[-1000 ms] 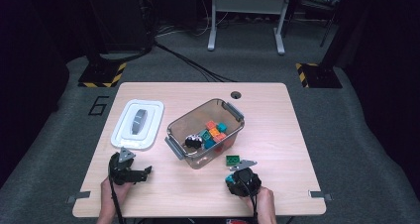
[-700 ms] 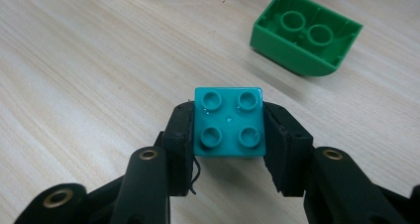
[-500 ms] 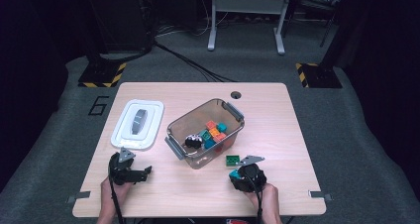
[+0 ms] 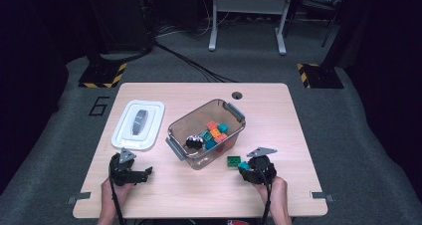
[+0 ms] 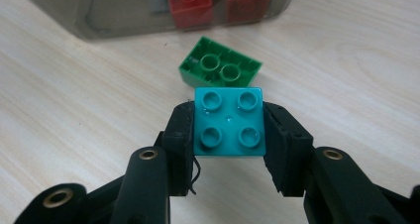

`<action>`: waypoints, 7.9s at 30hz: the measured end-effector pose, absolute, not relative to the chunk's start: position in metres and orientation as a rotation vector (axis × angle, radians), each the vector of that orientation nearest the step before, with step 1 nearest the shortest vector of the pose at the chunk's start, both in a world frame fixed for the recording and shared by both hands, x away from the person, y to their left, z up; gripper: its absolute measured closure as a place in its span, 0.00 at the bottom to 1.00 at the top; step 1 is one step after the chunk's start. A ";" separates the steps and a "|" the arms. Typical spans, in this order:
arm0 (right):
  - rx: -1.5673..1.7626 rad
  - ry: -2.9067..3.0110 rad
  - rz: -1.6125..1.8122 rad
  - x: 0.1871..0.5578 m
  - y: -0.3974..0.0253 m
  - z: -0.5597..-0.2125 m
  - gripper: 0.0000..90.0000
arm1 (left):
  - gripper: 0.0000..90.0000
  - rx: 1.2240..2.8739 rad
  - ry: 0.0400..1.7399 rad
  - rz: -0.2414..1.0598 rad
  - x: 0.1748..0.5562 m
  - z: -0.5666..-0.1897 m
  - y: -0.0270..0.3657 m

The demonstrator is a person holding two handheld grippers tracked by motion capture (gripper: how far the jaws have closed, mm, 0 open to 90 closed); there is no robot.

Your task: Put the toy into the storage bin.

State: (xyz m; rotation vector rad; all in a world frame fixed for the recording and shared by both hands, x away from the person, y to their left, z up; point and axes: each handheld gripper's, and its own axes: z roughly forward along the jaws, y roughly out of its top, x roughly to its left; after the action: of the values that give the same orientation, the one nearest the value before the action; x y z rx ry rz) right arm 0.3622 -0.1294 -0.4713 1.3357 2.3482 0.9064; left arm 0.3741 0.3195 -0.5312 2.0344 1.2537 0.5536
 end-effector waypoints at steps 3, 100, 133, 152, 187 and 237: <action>1.337 2.329 0.909 0.367 -0.133 -0.466 0.65 | 0.06 2.035 1.254 0.554 0.374 -0.531 0.320; 1.225 2.316 0.886 0.459 -0.093 -0.384 0.54 | 0.06 2.035 1.254 0.552 0.374 -0.531 0.320; 1.411 2.260 0.993 0.407 -0.122 -0.446 0.01 | 0.06 2.035 1.252 0.556 0.374 -0.531 0.319; 1.567 2.215 0.957 0.402 -0.110 -0.497 0.02 | 0.06 2.035 1.252 0.556 0.374 -0.531 0.319; 1.532 2.208 0.879 0.407 -0.109 -0.492 0.41 | 0.06 2.035 1.256 0.550 0.374 -0.531 0.320; 1.310 2.231 0.970 0.457 -0.093 -0.376 0.41 | 0.06 2.035 1.253 0.550 0.374 -0.531 0.320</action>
State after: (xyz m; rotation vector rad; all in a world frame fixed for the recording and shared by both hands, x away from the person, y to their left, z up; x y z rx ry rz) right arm 0.4574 -0.0930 -0.3755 1.3099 2.2309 0.9704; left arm 0.3744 0.3198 -0.5312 2.0350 1.2527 0.5495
